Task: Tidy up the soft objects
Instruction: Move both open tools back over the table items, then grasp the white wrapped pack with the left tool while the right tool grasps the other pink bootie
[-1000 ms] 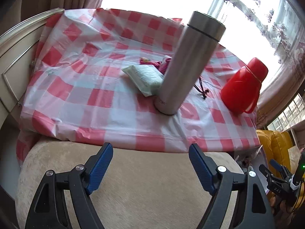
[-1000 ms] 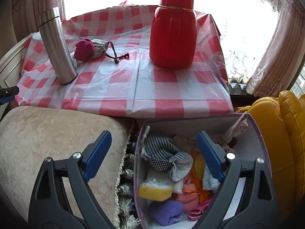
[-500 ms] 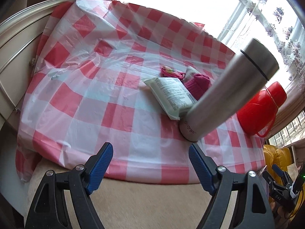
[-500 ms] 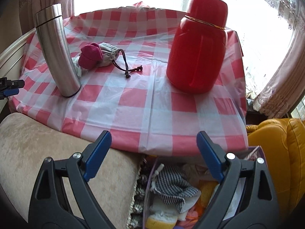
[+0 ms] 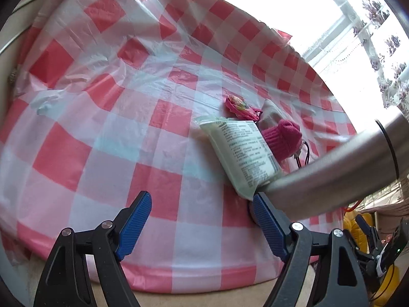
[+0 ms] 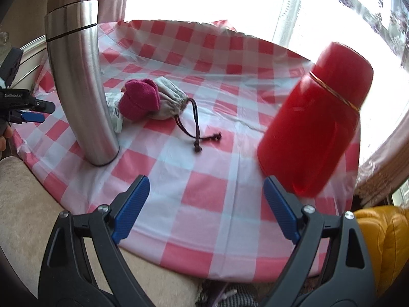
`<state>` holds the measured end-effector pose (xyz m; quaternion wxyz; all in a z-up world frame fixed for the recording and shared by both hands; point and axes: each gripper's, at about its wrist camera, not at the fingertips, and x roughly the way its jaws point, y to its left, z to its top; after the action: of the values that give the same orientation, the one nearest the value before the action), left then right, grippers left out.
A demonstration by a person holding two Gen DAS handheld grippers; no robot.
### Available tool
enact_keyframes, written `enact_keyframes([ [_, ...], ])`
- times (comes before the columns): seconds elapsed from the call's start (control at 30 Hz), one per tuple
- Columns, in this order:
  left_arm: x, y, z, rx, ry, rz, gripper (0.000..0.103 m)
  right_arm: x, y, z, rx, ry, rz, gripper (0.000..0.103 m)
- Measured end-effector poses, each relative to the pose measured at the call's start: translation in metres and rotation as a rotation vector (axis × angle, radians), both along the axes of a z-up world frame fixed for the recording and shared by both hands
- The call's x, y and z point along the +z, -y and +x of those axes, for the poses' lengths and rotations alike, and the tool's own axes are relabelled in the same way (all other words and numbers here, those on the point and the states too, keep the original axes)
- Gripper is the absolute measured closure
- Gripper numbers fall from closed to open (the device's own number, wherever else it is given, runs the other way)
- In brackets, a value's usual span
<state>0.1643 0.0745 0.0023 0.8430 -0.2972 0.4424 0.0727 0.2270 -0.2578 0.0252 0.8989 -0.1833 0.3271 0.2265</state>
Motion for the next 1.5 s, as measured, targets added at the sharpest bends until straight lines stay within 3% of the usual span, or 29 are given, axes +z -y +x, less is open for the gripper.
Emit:
enact_keyframes([
  [0.23,-0.008,-0.004,0.035,-0.022,-0.009,-0.063,0.021,-0.008,-0.026,0.027,0.040,0.013,0.002,0.011],
  [0.4,-0.022,-0.017,0.062,-0.008,-0.022,-0.197,0.021,-0.016,-0.047,0.050,0.096,-0.028,0.045,0.011],
  [0.73,-0.042,-0.009,0.104,-0.027,-0.068,-0.286,0.025,-0.022,-0.086,0.101,0.223,-0.101,0.124,0.011],
  [0.77,-0.045,-0.009,0.106,-0.026,-0.079,-0.291,0.029,-0.022,-0.091,0.105,0.235,-0.109,0.128,0.012],
  [1.0,-0.046,-0.004,0.117,-0.038,-0.087,-0.271,0.039,-0.025,-0.108,0.130,0.310,-0.174,0.186,0.022],
  [1.2,-0.048,-0.004,0.123,-0.038,-0.081,-0.267,0.044,-0.028,-0.120,0.136,0.385,-0.197,0.169,0.041],
  [1.27,-0.048,-0.003,0.125,-0.035,-0.077,-0.262,0.046,-0.028,-0.121,0.135,0.401,-0.208,0.175,0.053],
  [1.5,-0.045,0.001,0.127,-0.047,-0.061,-0.219,0.051,-0.034,-0.131,0.130,0.454,-0.233,0.162,0.056],
])
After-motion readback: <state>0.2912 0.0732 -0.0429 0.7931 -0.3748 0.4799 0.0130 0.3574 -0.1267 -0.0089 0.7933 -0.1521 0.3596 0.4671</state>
